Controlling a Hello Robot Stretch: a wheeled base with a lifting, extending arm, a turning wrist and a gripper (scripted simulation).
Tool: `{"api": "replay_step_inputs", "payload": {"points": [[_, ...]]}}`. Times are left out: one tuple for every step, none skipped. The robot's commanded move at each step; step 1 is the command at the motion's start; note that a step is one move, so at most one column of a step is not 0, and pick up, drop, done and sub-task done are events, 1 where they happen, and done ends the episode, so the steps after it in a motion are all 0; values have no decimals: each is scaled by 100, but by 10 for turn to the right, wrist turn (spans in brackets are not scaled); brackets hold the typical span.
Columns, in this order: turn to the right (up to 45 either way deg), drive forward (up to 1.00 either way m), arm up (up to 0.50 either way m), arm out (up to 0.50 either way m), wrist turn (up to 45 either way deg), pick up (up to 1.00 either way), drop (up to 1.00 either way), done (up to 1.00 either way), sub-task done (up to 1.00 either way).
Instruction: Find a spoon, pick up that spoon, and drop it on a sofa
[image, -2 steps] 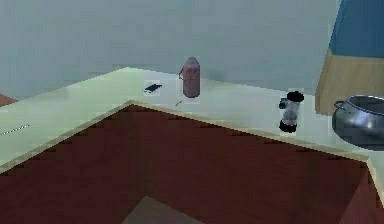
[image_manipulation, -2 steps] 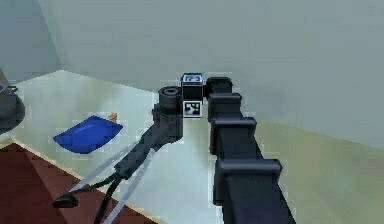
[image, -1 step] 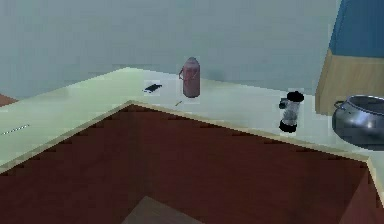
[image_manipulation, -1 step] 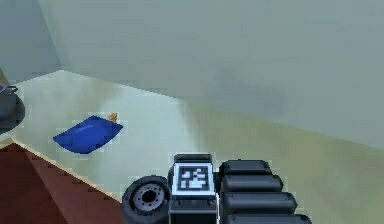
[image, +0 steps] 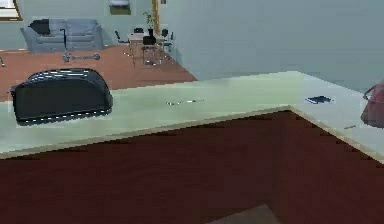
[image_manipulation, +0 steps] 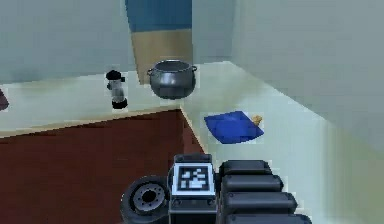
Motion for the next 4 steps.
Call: {"api": "replay_step_inputs", "payload": {"points": [[-180, 0, 0, 0, 0, 0, 0, 0, 0], [0, 20, 0, 0, 0, 0, 0, 0, 0], [-450, 0, 0, 0, 0, 0, 0, 0, 0], [-300, 0, 0, 0, 0, 0, 0, 0, 0]]}}
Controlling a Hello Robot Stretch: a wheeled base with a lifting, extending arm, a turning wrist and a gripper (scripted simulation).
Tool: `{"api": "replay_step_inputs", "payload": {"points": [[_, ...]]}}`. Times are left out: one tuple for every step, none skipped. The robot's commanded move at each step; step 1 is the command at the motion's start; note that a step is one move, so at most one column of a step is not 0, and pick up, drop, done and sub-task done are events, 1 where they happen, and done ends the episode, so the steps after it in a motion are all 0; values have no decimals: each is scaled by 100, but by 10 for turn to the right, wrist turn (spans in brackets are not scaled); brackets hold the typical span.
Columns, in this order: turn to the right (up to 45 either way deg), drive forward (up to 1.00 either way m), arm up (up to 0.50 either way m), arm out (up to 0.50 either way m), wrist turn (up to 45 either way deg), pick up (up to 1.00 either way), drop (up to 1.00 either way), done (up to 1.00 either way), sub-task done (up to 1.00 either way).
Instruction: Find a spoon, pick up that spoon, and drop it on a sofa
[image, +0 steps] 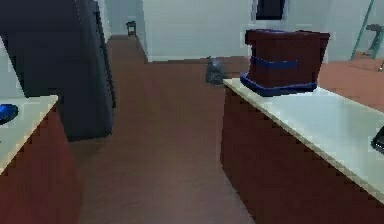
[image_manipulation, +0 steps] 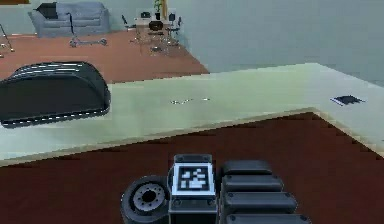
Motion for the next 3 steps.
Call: {"api": "replay_step_inputs", "payload": {"points": [[0, 100, 0, 0, 0, 0, 0, 0, 0], [-60, 0, 0, 0, 0, 0, 0, 0, 0], [0, 70, 0, 0, 0, 0, 0, 0, 0]]}}
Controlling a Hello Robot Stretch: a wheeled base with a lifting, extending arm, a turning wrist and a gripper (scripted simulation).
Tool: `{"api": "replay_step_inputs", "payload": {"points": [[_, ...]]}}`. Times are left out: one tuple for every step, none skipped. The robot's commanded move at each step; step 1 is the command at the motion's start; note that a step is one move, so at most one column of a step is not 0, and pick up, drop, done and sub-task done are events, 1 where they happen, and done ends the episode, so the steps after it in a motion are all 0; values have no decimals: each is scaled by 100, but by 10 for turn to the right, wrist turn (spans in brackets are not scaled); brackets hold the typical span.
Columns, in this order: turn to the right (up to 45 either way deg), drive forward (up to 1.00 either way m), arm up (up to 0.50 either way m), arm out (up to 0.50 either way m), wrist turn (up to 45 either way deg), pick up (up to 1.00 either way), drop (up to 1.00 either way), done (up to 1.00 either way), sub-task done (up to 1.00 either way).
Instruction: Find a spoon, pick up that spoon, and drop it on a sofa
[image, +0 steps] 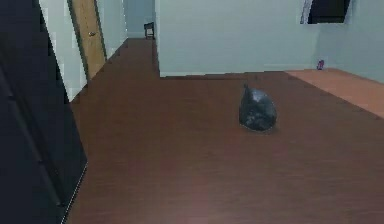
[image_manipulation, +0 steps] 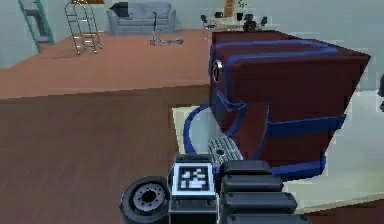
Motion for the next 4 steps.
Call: {"api": "replay_step_inputs", "payload": {"points": [[-90, 0, 0, 0, 0, 0, 0, 0, 0], [0, 45, 0, 0, 0, 0, 0, 0, 0], [450, 0, 0, 0, 0, 0, 0, 0, 0], [390, 0, 0, 0, 0, 0, 0, 0, 0]]}}
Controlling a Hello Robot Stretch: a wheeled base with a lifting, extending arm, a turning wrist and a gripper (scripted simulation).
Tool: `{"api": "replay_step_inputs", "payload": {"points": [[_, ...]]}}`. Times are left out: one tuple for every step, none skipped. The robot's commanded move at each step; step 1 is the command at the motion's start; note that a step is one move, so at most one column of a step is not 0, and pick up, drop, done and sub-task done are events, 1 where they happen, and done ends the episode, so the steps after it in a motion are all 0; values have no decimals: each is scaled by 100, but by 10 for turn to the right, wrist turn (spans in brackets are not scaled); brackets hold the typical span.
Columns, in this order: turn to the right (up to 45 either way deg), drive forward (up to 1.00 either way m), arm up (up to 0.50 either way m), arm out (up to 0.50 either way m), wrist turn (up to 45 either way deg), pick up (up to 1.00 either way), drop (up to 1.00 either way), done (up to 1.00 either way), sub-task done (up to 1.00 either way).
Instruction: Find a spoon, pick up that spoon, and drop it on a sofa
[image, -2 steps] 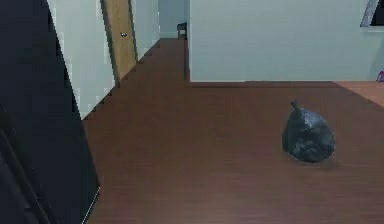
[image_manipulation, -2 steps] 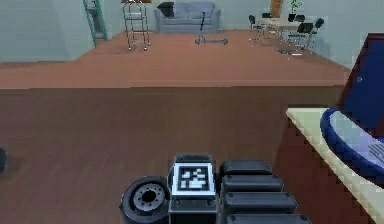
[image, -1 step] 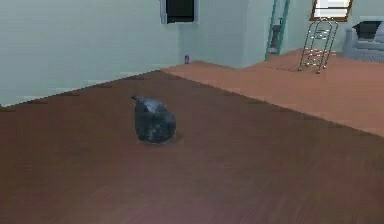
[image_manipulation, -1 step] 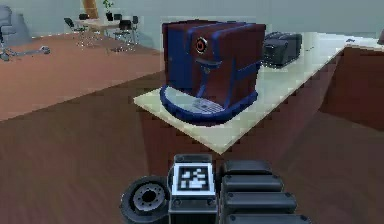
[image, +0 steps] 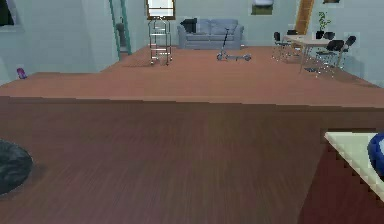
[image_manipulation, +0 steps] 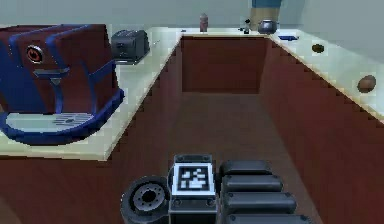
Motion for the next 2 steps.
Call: {"api": "replay_step_inputs", "payload": {"points": [[0, 100, 0, 0, 0, 0, 0, 0, 0], [0, 100, 0, 0, 0, 0, 0, 0, 0]]}}
